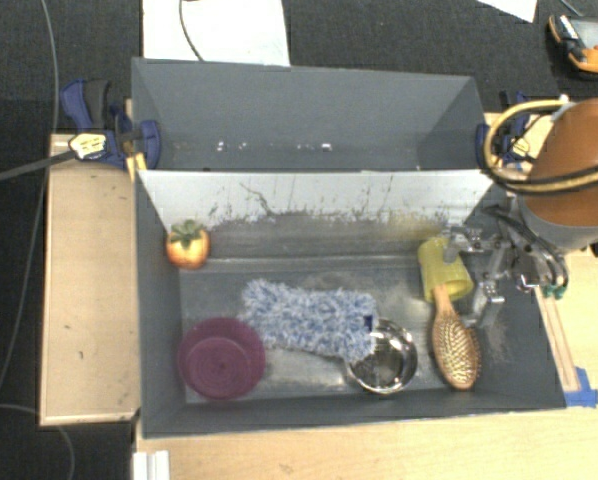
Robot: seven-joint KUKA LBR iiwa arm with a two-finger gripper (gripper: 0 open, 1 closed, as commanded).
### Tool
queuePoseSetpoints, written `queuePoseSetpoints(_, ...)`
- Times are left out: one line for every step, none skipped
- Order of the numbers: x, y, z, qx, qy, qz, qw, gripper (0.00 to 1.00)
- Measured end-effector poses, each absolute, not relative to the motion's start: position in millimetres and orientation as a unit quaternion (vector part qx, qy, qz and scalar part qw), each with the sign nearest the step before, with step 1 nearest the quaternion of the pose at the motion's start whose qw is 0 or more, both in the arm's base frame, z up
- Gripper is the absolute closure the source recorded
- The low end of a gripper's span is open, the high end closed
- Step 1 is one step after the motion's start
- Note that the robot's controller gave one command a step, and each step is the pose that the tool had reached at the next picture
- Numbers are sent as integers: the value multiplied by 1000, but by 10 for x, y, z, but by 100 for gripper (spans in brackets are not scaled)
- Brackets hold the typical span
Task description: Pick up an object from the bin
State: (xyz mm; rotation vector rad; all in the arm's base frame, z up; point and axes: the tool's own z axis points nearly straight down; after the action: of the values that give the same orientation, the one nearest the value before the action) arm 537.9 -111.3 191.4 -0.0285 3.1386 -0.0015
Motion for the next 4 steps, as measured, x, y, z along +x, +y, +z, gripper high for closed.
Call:
queuePoseSetpoints(5379,-1113,1914,-9,1000,0,1,0)
queuePoseSetpoints(5822,-1228,2751,-77,997,-1,3,0)
queuePoseSetpoints(5567,-1158,1880,-41,999,0,3,0)
queuePoseSetpoints(5629,-1132,1989,-43,999,-2,7,0)
